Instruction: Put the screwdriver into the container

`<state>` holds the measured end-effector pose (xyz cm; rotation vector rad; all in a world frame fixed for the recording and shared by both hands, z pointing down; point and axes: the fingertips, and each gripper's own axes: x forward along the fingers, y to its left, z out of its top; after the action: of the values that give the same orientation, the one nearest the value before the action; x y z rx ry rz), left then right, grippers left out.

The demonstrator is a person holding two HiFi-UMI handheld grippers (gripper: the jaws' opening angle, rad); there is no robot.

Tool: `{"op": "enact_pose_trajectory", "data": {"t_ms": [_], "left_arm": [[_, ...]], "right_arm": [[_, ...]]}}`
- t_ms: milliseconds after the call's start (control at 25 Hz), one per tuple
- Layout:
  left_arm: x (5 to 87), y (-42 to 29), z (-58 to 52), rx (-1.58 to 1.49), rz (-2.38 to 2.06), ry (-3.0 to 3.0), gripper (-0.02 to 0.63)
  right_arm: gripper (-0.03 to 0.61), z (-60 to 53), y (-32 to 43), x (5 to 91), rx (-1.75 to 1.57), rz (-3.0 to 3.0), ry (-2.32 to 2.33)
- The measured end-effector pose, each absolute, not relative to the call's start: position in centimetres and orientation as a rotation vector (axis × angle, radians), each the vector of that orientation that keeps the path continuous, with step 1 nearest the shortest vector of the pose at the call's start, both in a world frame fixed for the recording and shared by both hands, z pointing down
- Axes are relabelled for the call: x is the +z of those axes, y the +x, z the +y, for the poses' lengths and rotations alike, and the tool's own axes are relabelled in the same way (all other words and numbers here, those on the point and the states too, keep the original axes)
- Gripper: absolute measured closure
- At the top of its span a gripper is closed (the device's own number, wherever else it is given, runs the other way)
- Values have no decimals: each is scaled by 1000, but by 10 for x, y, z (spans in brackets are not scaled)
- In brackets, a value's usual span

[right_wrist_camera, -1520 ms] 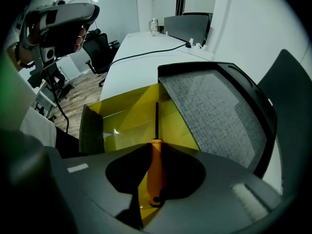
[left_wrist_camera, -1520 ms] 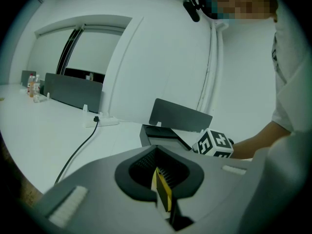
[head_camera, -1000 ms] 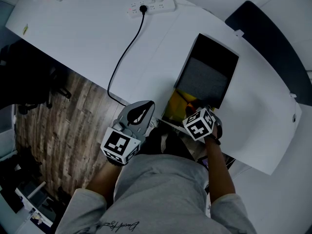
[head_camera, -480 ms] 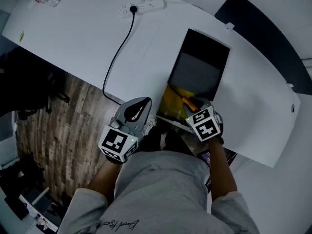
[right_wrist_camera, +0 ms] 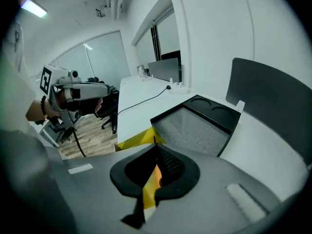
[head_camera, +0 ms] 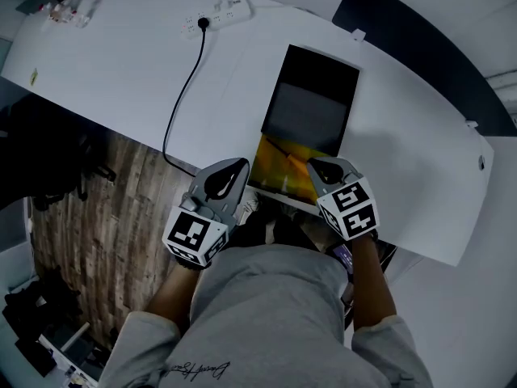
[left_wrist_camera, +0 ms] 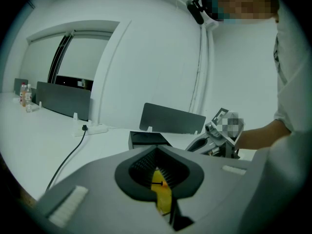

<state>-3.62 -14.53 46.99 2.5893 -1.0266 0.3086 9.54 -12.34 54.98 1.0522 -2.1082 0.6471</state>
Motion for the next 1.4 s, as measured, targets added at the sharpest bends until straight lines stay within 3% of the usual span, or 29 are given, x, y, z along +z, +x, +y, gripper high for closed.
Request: {"op": "enact_pose_trajectory", "data": {"t_ms": [800, 1400], "left_arm": [[434, -7, -112, 323, -1042, 2664, 615], [417, -10, -91, 278, -1063, 2668, 615]], "right_arm": [[565, -94, 88, 462, 511, -2412, 1163], [565, -80, 71, 442, 521, -2488, 1165]]}}
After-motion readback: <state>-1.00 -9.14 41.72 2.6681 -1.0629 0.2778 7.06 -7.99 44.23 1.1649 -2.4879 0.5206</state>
